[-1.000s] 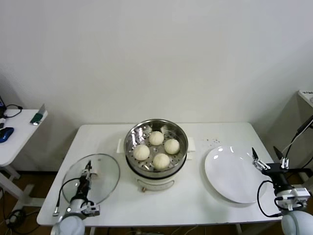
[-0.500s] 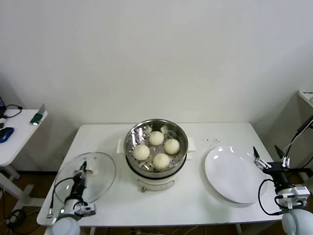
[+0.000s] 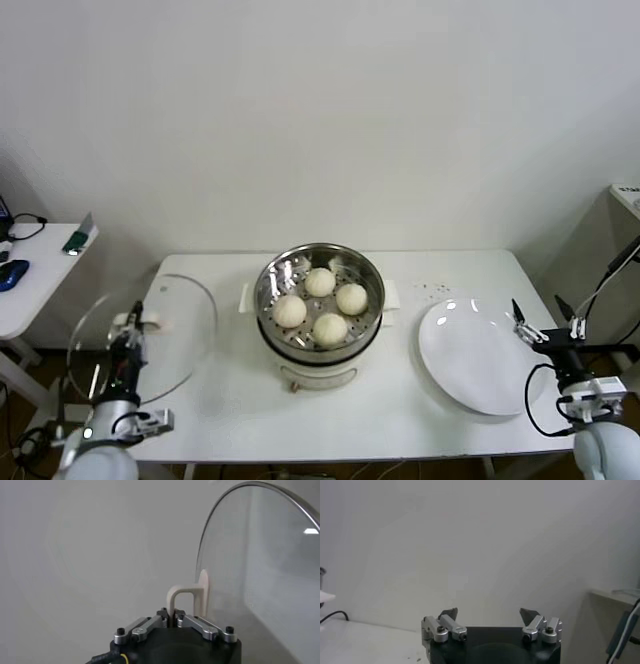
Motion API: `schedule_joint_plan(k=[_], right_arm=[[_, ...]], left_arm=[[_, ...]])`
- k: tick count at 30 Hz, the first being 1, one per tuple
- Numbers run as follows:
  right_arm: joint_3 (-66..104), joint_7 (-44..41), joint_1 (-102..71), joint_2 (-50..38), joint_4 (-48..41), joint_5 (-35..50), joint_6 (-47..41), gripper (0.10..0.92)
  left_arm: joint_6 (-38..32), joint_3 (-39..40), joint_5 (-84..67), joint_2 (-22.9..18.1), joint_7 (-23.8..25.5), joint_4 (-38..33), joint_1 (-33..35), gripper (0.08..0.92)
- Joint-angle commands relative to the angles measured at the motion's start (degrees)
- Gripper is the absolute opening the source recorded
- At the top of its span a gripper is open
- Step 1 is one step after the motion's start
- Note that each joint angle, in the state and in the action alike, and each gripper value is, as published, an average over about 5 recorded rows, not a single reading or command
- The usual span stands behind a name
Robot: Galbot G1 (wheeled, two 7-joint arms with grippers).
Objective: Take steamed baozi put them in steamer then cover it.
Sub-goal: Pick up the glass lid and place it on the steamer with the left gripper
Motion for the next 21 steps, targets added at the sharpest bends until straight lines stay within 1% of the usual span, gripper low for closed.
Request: schedule_joint_plan(k=[1, 4, 7, 9, 11, 14, 17, 21], right_arm=[[-2.91, -0.22, 1.22, -0.27, -1.53, -1.41, 0.12, 0.823], [-4.35, -0.17, 2.42, -0.24, -2.51, -2.38, 0.11, 0.823], [-5.65, -0.07, 3.90, -0.14, -3.76, -3.37, 0.20, 0.823], [-6.31, -0.01, 4.90, 0.04, -4.57, -3.94, 0.29, 0.823], [-7.06, 0.04, 6.06, 0.31, -5.45, -4.42, 0.40, 0.823], [-8.29, 0.09, 7.70, 0.80, -6.64, -5.01, 0.58, 0.823], [-9.14, 0.12, 8.83, 1.29, -7.59, -5.58, 0.74, 0.823], [-9.72, 0.26, 9.87, 1.83, -8.35, -6.06, 0.77, 0.823]], left_arm=[[11.66, 4.19, -6.65, 13.62, 0.80, -13.30, -0.58, 0.147], [15.32, 8.89, -8.62, 18.21, 2.02, -13.24, -5.79, 0.147], [18.81, 15.87, -9.42, 22.18, 4.97, -13.04, -12.22, 0.147], [21.11, 21.55, -9.46, 23.94, 7.51, -12.89, -16.42, 0.147], [23.55, 27.08, -8.76, 24.56, 10.34, -12.59, -20.69, 0.147], [27.05, 34.49, -7.23, 22.98, 13.69, -11.87, -25.91, 0.147], [28.92, 39.59, -4.10, 18.62, 16.48, -10.44, -29.55, 0.147], [30.14, 43.65, -0.25, 12.58, 19.87, -8.35, -32.39, 0.147]])
